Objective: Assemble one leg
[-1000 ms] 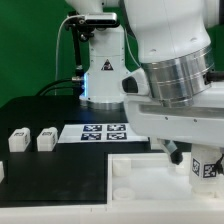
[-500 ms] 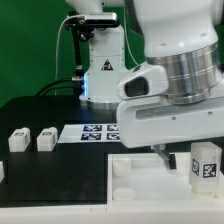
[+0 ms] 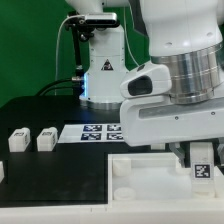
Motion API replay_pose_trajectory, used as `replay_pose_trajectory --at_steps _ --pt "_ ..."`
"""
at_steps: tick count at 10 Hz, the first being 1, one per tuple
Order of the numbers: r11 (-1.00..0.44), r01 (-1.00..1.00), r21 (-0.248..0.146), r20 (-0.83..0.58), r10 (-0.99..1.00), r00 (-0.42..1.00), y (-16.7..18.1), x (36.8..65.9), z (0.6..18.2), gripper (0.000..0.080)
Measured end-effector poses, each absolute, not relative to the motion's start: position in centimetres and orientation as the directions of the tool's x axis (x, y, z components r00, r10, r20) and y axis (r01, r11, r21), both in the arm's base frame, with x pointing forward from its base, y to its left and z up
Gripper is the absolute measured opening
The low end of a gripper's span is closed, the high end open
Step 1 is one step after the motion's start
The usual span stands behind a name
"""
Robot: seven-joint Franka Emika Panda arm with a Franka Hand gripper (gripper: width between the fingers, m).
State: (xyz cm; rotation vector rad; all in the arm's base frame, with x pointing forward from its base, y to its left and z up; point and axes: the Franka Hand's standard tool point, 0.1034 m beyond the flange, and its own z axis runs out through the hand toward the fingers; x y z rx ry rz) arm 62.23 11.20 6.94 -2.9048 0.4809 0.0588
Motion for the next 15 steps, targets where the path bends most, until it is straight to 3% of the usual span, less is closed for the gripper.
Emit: replay_pose_trajectory --at_steps 2,3,5,7,8,9,10,11,12,13,15 --pt "-0.858 -0.484 -0.173 -0.103 -0.473 0.875 11.25 62.23 6.94 0.0291" --pt "-0.758 -0.633 -0.159 -0.128 -0.620 0.774 11.33 62.39 7.00 0.0291" --pt "-0.436 -0.892 -0.121 -0.192 -0.871 0.452 11.52 62.50 6.87 0.0291" --pt "-0.136 -0.988 -0.068 -0.259 -0.954 0.149 12.05 62.50 6.92 0.0291" --pt "-0.071 -0.996 -0.055 -0.270 -0.959 0.084 11.99 62.59 6.97 0.0291" --pt "-0.075 -0.996 -0.057 -0.270 -0.959 0.087 11.98 62.61 6.97 0.0363" --pt "-0.097 -0.993 -0.063 -0.269 -0.957 0.111 12.02 62.59 6.96 0.0363" --pt "-0.139 -0.987 -0.074 -0.266 -0.952 0.154 12.02 62.59 6.96 0.0556" --pt "-0.249 -0.965 -0.088 -0.250 -0.932 0.263 11.91 62.44 6.93 0.0556" --pt "-0.417 -0.903 -0.106 -0.222 -0.875 0.430 11.74 62.32 7.04 0.0629" --pt "-0.671 -0.729 -0.136 -0.165 -0.710 0.685 11.54 62.29 7.13 0.0645"
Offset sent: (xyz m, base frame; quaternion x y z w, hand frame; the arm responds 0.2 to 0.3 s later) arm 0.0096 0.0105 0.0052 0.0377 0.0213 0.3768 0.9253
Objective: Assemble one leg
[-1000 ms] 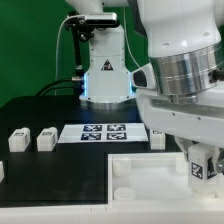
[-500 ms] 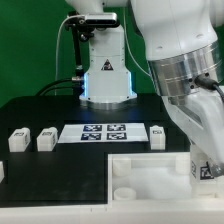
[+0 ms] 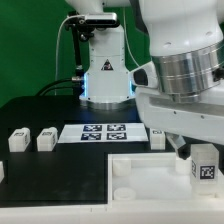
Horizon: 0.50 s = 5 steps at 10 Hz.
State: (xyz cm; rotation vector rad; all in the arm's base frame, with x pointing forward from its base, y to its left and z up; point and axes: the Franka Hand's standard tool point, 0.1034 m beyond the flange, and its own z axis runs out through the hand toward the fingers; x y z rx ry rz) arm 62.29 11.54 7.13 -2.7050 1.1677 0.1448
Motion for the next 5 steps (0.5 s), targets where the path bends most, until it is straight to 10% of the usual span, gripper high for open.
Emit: replay_pose_trajectory --at_steps 3,5 --pt "-0.868 -0.469 -0.165 -0.104 -0.457 0.883 11.4 62.3 7.0 0.0649" --pt "-0.994 -0.074 -0.085 0.008 -0.074 0.997 12.4 62.5 7.4 0.0649"
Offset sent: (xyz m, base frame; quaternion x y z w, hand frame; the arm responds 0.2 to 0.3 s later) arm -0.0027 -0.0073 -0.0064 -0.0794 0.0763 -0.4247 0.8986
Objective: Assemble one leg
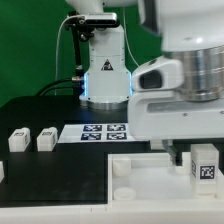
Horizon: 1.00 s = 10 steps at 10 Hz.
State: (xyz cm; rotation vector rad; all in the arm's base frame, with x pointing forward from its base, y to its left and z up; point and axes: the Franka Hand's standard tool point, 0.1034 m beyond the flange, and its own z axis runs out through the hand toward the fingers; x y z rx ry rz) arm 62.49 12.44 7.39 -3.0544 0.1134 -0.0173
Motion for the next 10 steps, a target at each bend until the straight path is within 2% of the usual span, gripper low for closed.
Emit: replay_pose_trajectory --at_steps 1,2,3,4,5,6,8,10 --pt "-0.996 0.020 -0.085 0.028 0.018 0.999 12.54 62.56 7.41 0.0649" --pt "-0.996 0.011 -0.087 0.025 0.009 1.000 12.37 62.53 7.28 0.0649" --pt "-0.996 0.010 -0.087 0.025 0.007 1.000 12.42 62.51 7.25 0.0556" --pt "-0.995 -0.046 -0.089 0.019 -0.048 0.999 12.51 62.49 7.24 0.0556" --pt "-0.985 -0.148 -0.093 0.010 -0.150 0.989 12.47 62.50 7.24 0.0373" --pt "-0.961 -0.261 -0.090 -0.002 -0.262 0.965 12.01 62.49 7.10 0.0301" --pt "-0.887 -0.454 -0.091 -0.027 -0.453 0.891 11.95 62.60 7.19 0.0300" --pt "-0.664 -0.742 -0.093 -0.088 -0.737 0.670 11.87 62.62 7.13 0.0300"
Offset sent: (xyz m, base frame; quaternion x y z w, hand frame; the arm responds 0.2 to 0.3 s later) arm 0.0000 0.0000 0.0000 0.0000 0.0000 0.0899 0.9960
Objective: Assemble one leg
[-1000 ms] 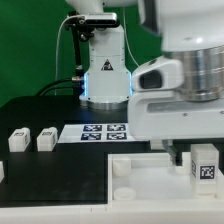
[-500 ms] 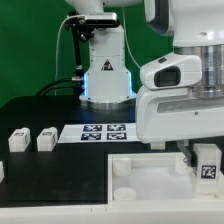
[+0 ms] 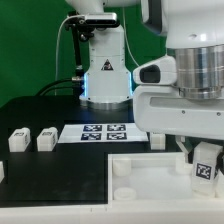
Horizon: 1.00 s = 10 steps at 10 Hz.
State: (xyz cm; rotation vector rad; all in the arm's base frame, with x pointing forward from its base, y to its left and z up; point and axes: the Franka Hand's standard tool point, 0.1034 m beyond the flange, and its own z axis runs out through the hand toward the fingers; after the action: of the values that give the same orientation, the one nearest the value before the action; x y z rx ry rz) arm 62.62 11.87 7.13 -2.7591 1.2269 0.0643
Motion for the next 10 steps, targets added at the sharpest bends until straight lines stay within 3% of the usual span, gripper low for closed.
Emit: replay_pose_trajectory --at_steps 2,4,6,8,9,10 --pt "-0.377 -0.921 -0.099 -0.162 -0.907 0.389 11.55 62.68 6.80 0.0299" --pt "-0.146 -0.987 -0.071 -0.209 -0.965 0.158 11.49 62.78 6.80 0.0298" --pt "-0.158 -0.985 -0.073 -0.209 -0.963 0.170 11.54 62.76 6.79 0.0298" --pt "-0.264 -0.961 -0.083 -0.194 -0.941 0.276 11.65 62.66 6.80 0.0537" --pt "-0.420 -0.903 -0.091 -0.168 -0.887 0.430 11.88 62.53 6.90 0.0618" --pt "-0.567 -0.816 -0.109 -0.138 -0.805 0.578 11.92 62.57 6.94 0.0618"
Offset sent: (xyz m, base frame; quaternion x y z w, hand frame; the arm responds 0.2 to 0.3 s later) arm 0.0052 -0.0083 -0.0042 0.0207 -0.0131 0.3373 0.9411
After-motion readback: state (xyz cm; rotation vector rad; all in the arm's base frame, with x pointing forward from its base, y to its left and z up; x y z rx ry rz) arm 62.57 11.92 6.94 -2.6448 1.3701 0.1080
